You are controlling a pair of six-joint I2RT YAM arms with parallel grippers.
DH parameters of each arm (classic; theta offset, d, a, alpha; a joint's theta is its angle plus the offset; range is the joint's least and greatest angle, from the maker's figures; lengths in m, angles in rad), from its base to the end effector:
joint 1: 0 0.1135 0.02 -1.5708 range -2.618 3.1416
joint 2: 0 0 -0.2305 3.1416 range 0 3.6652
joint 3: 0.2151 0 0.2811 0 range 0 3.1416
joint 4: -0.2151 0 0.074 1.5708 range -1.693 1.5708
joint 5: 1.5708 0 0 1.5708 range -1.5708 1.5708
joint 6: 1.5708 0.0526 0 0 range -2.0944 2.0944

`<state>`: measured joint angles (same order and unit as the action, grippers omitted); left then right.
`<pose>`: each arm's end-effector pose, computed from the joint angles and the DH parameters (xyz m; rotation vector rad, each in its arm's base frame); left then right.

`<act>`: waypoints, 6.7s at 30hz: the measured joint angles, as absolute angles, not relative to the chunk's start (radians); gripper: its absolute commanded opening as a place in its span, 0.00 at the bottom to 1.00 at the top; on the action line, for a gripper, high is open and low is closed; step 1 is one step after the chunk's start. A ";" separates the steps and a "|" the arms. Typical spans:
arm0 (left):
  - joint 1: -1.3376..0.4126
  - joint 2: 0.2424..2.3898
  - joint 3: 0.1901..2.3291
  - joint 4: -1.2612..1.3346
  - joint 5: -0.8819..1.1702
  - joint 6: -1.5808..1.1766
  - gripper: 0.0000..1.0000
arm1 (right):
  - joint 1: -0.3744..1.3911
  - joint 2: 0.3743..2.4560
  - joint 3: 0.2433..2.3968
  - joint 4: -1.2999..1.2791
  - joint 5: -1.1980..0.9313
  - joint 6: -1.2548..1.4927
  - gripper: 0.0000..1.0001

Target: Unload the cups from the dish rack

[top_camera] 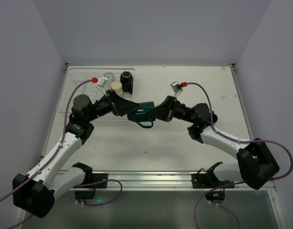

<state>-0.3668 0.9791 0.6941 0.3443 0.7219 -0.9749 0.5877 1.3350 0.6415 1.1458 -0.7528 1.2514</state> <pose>0.2537 -0.1347 0.2919 0.1355 1.7575 -1.5633 0.2437 0.2056 0.2573 -0.3513 1.4909 1.9559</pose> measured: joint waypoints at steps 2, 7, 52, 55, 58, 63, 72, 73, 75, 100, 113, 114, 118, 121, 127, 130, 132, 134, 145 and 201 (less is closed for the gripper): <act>-0.368 0.968 0.754 0.264 0.673 -0.925 1.00 | 0.589 1.292 0.634 1.054 -0.752 1.206 0.00; -0.368 0.941 0.934 0.030 0.481 -0.786 1.00 | 0.587 1.143 0.648 0.646 -0.672 1.026 0.00; -0.368 1.067 1.044 -0.437 0.088 -0.642 0.97 | 0.391 1.662 1.307 -0.872 0.227 0.443 0.00; -0.368 1.067 1.044 -0.439 0.087 -0.641 0.97 | 0.384 1.673 1.307 -0.863 0.218 0.442 0.00; -0.368 1.067 1.044 -0.440 0.084 -0.638 0.97 | 0.375 1.695 1.307 -0.855 0.215 0.436 0.00; -0.368 1.067 1.044 -0.442 0.081 -0.634 0.97 | 0.363 1.709 1.304 -0.839 0.206 0.427 0.00; -0.368 1.136 1.058 -0.465 0.051 -0.615 0.96 | 0.356 1.708 1.291 -0.812 0.191 0.426 0.31; -0.368 1.157 1.072 -0.476 0.046 -0.607 0.96 | 0.356 1.708 1.282 -0.803 0.190 0.426 0.35; -0.368 1.195 1.095 -0.487 0.034 -0.598 0.96 | 0.355 1.708 1.270 -0.797 0.189 0.419 0.38; -0.332 1.884 1.695 -0.717 -0.341 -0.482 0.94 | 0.413 1.246 1.353 -0.903 0.253 0.403 0.59; -0.259 2.006 1.718 -0.726 -0.329 -0.452 0.94 | 0.435 0.986 1.190 -0.900 0.183 0.437 0.59; -0.258 2.017 1.734 -0.728 -0.321 -0.451 0.94 | 0.437 0.986 1.182 -0.900 0.181 0.437 0.59; -0.258 2.042 1.754 -0.712 -0.266 -0.447 0.94 | 0.445 0.988 1.168 -0.896 0.164 0.440 0.59; -0.258 2.043 1.739 -0.688 -0.220 -0.442 0.94 | 0.448 0.988 1.164 -0.887 0.162 0.442 0.59; -0.258 2.043 1.723 -0.663 -0.186 -0.429 0.94 | 0.453 0.988 1.154 -0.875 0.154 0.442 0.59; -0.258 2.049 1.737 -0.661 -0.186 -0.426 0.94 | 0.456 0.988 1.153 -0.868 0.147 0.442 0.59; -0.258 2.061 1.755 -0.661 -0.186 -0.425 0.94 | 0.458 0.987 1.149 -0.866 0.144 0.442 0.59; -0.258 2.072 1.769 -0.658 -0.186 -0.425 0.94 | 0.458 0.986 1.140 -0.861 0.142 0.442 0.59; -0.258 2.103 1.798 -0.661 -0.207 -0.423 0.92 | 0.458 0.978 1.103 -0.849 0.138 0.441 0.59; -0.284 0.772 0.742 -0.344 0.404 -0.545 0.00 | 0.587 0.948 0.665 -0.203 -0.372 0.771 0.63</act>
<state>-0.2840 0.7719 0.7422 -0.3443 0.4042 -0.5453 0.5869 0.9482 0.6647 -0.2031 -0.3717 0.7708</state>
